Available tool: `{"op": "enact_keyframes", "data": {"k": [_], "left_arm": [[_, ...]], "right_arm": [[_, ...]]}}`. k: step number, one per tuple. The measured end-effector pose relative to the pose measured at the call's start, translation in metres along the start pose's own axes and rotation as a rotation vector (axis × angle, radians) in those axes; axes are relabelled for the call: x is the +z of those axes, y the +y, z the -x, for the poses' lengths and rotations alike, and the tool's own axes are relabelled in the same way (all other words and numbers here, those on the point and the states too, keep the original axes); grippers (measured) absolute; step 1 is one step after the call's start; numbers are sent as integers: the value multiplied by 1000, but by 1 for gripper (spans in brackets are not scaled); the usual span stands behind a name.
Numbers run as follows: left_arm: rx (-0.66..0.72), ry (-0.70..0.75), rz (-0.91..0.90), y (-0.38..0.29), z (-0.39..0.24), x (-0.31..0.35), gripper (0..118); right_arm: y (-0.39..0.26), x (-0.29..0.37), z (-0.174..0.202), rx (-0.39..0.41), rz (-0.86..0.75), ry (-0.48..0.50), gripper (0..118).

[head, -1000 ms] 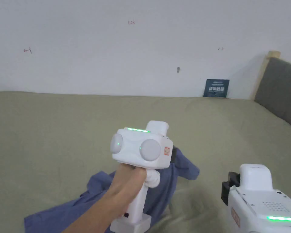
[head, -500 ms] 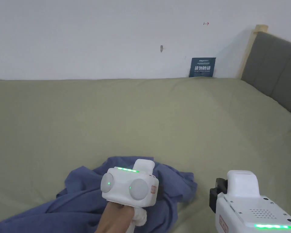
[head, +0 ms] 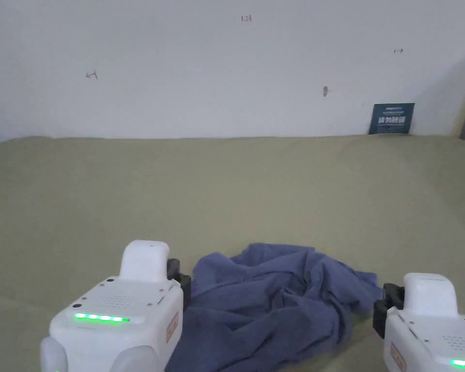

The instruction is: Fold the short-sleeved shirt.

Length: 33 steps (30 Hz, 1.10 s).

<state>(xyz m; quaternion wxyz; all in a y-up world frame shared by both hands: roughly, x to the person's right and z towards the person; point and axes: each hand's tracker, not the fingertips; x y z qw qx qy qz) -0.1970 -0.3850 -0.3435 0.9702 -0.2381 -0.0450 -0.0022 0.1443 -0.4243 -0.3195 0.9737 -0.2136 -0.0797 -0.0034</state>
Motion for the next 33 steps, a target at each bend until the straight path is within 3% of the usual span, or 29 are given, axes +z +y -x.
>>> {"op": "enact_keyframes", "data": {"k": [6,11,16,21,24,25,26,27,28,31,33], "left_arm": [[100,199,11,-33,71,66,0],[131,220,63,-39,96,50,0],[166,146,185,-25,107,-18,0],[235,68,410,-26,125,-130,1],[166,125,473,-32,123,-173,23],[150,121,496,-33,124,-185,23],[148,100,532,-36,124,-199,42],[146,116,568,-41,124,-207,90],[125,197,584,-48,120,-210,115],[81,163,649,-63,119,-214,114],[62,175,592,-60,111,-207,111]], "right_arm": [[-16,21,18,51,-7,42,0],[-21,18,28,77,5,61,0],[-20,2,36,91,26,78,0],[-16,-18,46,106,55,87,0],[-20,-33,47,122,80,83,0],[-21,-38,47,127,91,82,0],[-23,-43,47,134,100,80,0],[-25,-46,47,140,106,79,0],[-27,-50,46,146,116,75,0],[-30,-60,37,132,143,71,0],[-31,-69,29,120,167,49,0]]}}
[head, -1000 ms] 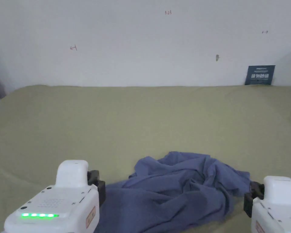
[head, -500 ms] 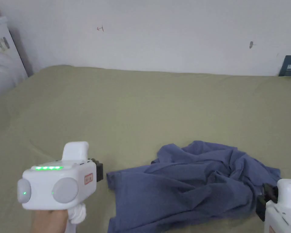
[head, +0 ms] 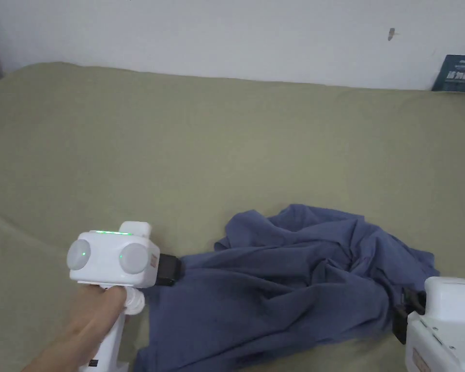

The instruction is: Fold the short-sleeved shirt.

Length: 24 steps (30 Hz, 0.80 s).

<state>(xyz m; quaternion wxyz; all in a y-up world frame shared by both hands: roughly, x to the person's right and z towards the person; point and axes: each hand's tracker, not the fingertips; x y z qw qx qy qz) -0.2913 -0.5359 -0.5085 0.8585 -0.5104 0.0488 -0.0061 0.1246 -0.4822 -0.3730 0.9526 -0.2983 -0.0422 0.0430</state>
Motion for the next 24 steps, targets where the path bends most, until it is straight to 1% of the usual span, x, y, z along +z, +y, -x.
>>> {"op": "enact_keyframes", "data": {"k": [1,2,3,5,6,7,9,11,12,13,14,15,16,17,18,19,21,22,23,24], "left_arm": [[-20,-28,10,3,0,3,102],[-9,-41,-4,2,-4,9,88],[-19,-56,-10,1,-8,14,67],[-64,-75,-24,1,-14,19,17],[-83,-117,-28,1,-18,19,8],[-80,-91,-1,2,-21,16,8],[-79,-86,-2,5,-20,12,8],[-45,-106,12,6,-17,10,8],[-47,-110,15,7,-16,9,8],[-44,-119,21,8,-15,9,8],[-38,-127,24,9,-14,7,8],[-28,-135,26,6,-11,6,8],[-24,-139,27,7,-11,5,8],[-22,-144,30,6,-11,3,8],[-20,-147,30,5,-11,3,8],[-18,-149,29,5,-10,2,8],[-14,-156,30,5,-10,3,8],[-13,-162,31,7,-9,4,8],[-7,-175,36,8,-5,7,8],[12,-193,43,10,-2,11,8]], "right_arm": [[1,-4,-5,-7,11,-12,0],[3,-9,-12,-24,22,-13,0],[7,-15,-20,-49,32,-16,0],[16,-31,-38,-85,69,-47,0],[23,-43,-47,-88,100,-63,0],[28,-53,-56,-101,107,-73,0],[44,-82,-75,-128,181,-67,0],[56,-110,-91,-190,219,-37,0],[60,-125,-97,-197,262,-36,0],[62,-139,-102,-199,308,3,0],[63,-152,-106,-207,344,38,11],[61,-164,-108,-205,389,32,64],[59,-175,-109,-208,426,28,109],[51,-184,-107,-206,466,3,115],[50,-176,-106,-172,390,-73,106],[52,-177,-98,-179,438,-45,106],[49,-164,-91,-165,397,-51,104],[42,-159,-92,-164,392,-39,103],[46,-149,-91,-153,379,-7,97],[51,-136,-89,-138,346,19,73]]}}
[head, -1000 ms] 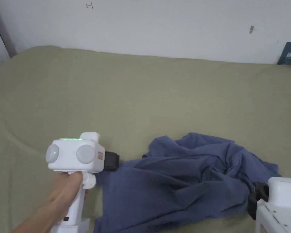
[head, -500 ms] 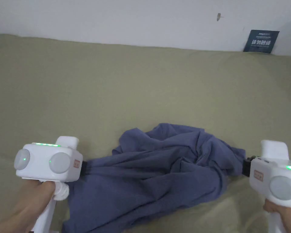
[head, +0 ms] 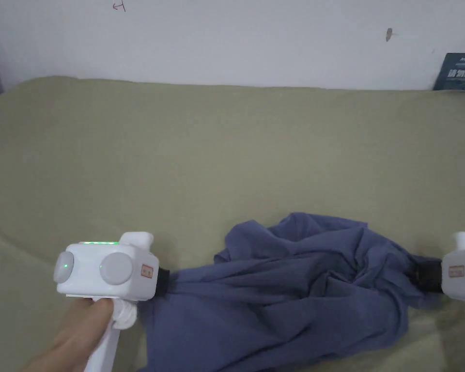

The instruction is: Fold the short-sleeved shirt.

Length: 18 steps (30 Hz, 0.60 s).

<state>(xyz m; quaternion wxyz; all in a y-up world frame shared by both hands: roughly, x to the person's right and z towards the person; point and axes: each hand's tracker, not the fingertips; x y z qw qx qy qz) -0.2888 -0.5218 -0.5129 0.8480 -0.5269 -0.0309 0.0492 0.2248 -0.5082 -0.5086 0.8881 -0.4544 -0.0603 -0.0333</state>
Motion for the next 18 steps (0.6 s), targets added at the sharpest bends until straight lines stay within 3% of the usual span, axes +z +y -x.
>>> {"op": "enact_keyframes", "data": {"k": [1,2,4,11,18], "left_arm": [[7,-9,3,2,2,7,8],[10,-14,-6,4,6,18,8],[34,-30,-79,8,12,46,8],[-5,58,-280,36,26,166,8],[-58,190,-443,75,14,259,8]], "right_arm": [[0,12,2,-1,-13,10,33],[5,17,-4,-1,-62,-52,2],[7,47,-6,-26,-98,0,2],[44,150,-28,-29,-285,11,2],[93,224,-27,3,-448,-37,2]]}}
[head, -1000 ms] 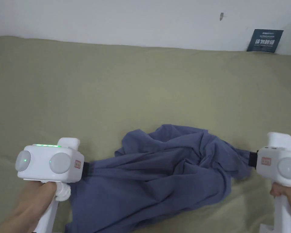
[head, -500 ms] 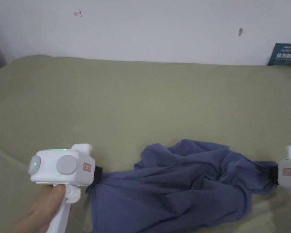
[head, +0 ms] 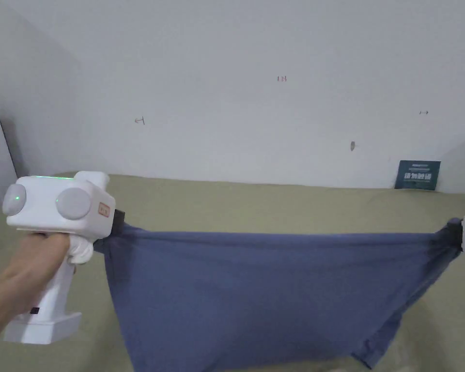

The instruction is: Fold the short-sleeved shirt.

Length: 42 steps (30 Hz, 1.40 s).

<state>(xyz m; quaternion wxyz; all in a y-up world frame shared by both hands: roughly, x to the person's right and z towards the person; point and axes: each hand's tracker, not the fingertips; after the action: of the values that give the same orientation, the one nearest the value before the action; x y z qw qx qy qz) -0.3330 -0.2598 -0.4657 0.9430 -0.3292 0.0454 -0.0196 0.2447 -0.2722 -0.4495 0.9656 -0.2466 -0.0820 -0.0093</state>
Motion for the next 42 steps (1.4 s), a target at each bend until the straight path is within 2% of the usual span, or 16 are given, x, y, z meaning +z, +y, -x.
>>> {"op": "enact_keyframes", "data": {"k": [8,14,20,25,28,31,36,42], "left_arm": [[-34,138,-137,87,-32,9,8],[-41,199,-184,131,-51,-31,8],[-30,235,-173,142,-64,-86,8],[-53,228,-119,103,-67,-136,8],[-77,207,-69,52,-68,-160,8],[-63,172,-3,-6,-63,-176,8],[-91,109,100,-92,-51,-168,8],[-64,62,135,-162,-33,-121,8]], "right_arm": [[93,-11,19,45,-127,-71,2],[137,-51,24,39,-155,-104,2],[146,-106,36,36,-140,-133,2],[92,-151,36,38,-64,-126,2],[33,-166,33,-4,26,-83,2],[-33,-167,26,-11,102,-70,2],[-128,-134,5,-68,222,-49,2],[-197,-65,-12,-116,279,-16,2]]}}
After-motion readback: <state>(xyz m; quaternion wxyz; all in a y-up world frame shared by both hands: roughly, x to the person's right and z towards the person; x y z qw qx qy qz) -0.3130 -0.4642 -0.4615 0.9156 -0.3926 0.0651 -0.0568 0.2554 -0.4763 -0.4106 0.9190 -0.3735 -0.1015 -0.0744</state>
